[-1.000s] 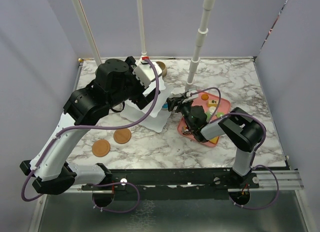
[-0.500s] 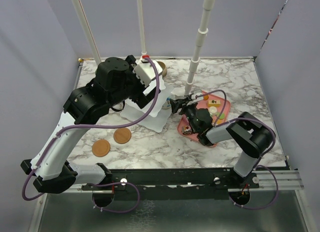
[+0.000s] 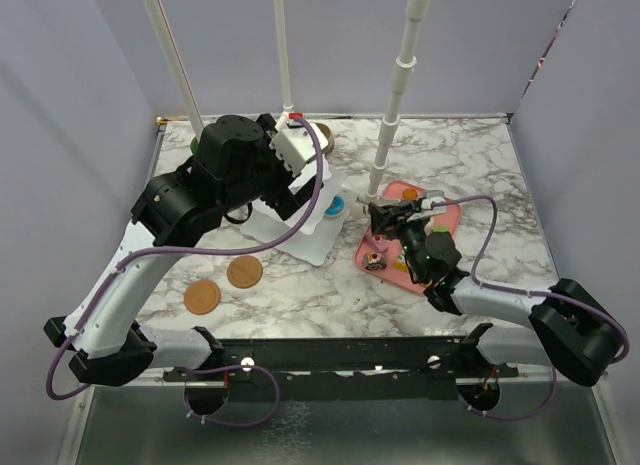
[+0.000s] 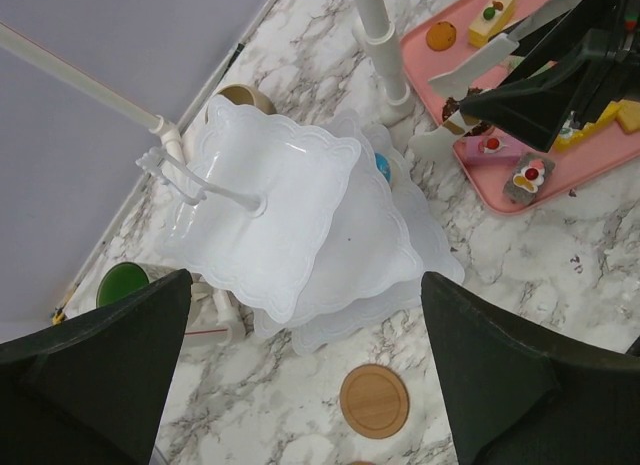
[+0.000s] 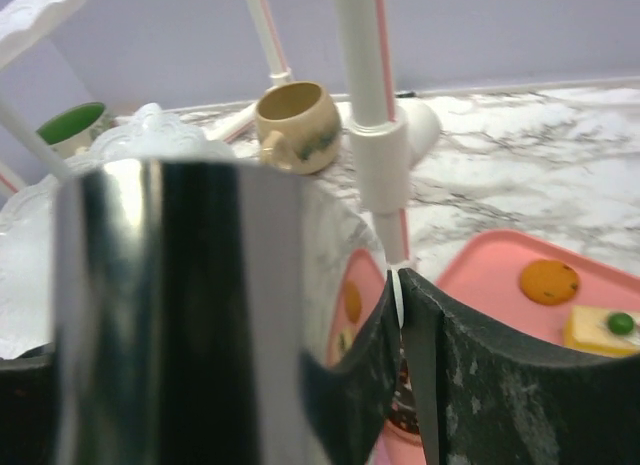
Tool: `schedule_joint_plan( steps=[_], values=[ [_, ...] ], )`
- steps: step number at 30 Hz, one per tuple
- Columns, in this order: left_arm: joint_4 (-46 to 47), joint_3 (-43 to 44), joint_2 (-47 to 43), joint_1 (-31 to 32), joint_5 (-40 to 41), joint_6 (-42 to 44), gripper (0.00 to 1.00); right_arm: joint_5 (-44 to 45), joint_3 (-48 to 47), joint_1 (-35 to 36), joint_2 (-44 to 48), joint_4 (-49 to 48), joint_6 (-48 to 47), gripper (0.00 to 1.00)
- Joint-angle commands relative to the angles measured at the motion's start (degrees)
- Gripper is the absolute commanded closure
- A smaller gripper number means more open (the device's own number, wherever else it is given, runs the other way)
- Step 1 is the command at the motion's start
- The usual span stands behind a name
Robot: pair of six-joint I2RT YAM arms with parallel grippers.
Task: Serve the afternoon tea
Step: Place the desert on the desert table, then pick up the desert from the tray.
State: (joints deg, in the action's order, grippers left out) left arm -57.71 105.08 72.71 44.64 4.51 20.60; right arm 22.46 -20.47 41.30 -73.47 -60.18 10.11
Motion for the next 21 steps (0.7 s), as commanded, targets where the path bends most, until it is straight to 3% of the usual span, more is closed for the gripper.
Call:
schedule_joint_plan(
  steps=[1,9,21],
  values=[
    [-1.3,-1.2,0.2,0.1,-1.5,-0.1,0.03,10.2,1.7,0.4,5.2,10.2,1.1,0.27],
    [-3.3,-4.8,3.8,0.0,-2.0,-3.7,0.09,14.6,1.0,-0.2,4.3,10.9,0.7,0.24],
    [-3.0,-0.7,4.8,0.0,-4.4,-4.1,0.09,13.8,0.8,-2.2,-4.2,6.6,2.7,0.22]
  ],
)
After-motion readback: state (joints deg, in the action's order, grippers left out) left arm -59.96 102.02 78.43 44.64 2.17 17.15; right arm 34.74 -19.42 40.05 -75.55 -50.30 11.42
